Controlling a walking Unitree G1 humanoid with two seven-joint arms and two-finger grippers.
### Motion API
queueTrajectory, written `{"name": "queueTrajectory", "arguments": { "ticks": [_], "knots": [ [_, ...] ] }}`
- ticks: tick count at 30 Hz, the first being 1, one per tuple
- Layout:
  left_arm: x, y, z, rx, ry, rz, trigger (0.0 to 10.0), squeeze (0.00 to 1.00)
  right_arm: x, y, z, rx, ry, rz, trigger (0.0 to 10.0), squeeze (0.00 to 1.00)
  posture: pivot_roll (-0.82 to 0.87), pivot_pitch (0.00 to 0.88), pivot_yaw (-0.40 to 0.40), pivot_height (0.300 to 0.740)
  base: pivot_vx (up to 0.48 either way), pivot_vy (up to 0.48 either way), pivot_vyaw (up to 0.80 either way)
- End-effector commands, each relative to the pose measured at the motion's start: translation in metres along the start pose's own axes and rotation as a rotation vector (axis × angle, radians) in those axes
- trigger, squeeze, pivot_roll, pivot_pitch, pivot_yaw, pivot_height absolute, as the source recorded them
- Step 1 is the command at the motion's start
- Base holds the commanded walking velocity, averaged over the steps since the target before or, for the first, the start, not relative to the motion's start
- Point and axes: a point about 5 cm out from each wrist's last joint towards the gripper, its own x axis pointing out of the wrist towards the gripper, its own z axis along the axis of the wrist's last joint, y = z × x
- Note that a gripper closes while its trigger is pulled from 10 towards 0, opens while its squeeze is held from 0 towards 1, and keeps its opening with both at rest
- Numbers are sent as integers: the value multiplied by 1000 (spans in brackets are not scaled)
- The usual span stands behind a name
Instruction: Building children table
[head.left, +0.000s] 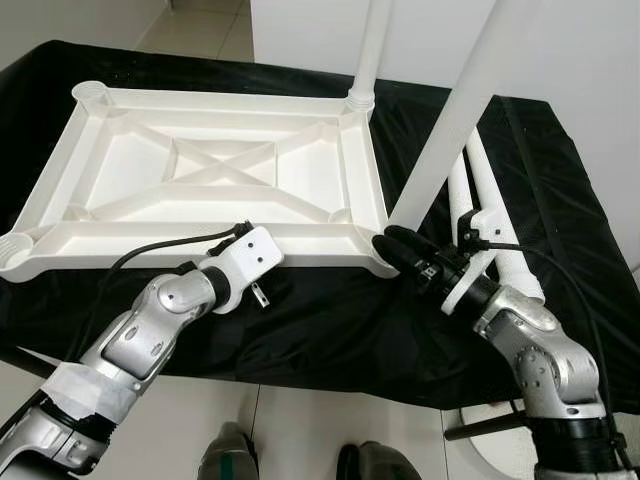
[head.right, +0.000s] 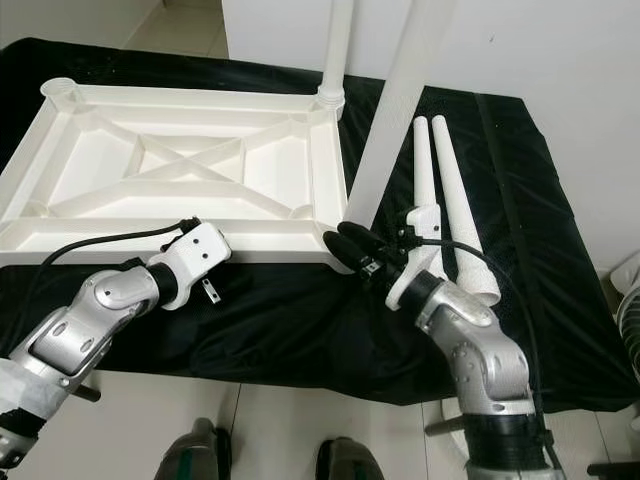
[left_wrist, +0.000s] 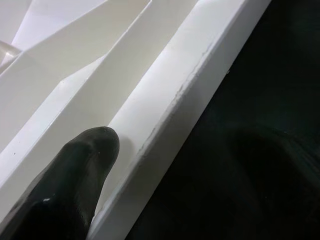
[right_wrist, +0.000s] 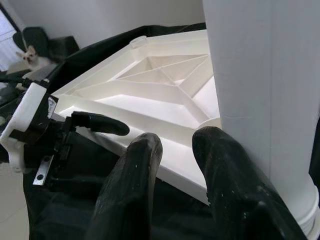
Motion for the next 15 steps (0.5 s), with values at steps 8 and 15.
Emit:
{"name": "queueTrajectory", "arguments": {
  "ticks": [8, 15],
  "knots": [
    [4, -29, -3, -48, 20, -175, 10000, 0, -4, -36, 6, -42, 42, 13, 10000, 0, 63, 91, -27, 740, 0, 0, 0],
    [5, -33, 14, -72, -34, -179, 10000, 0, 13, -49, 3, -118, -1, -57, 10000, 0, 72, 93, -24, 740, 0, 0, 0]
  ]
}}
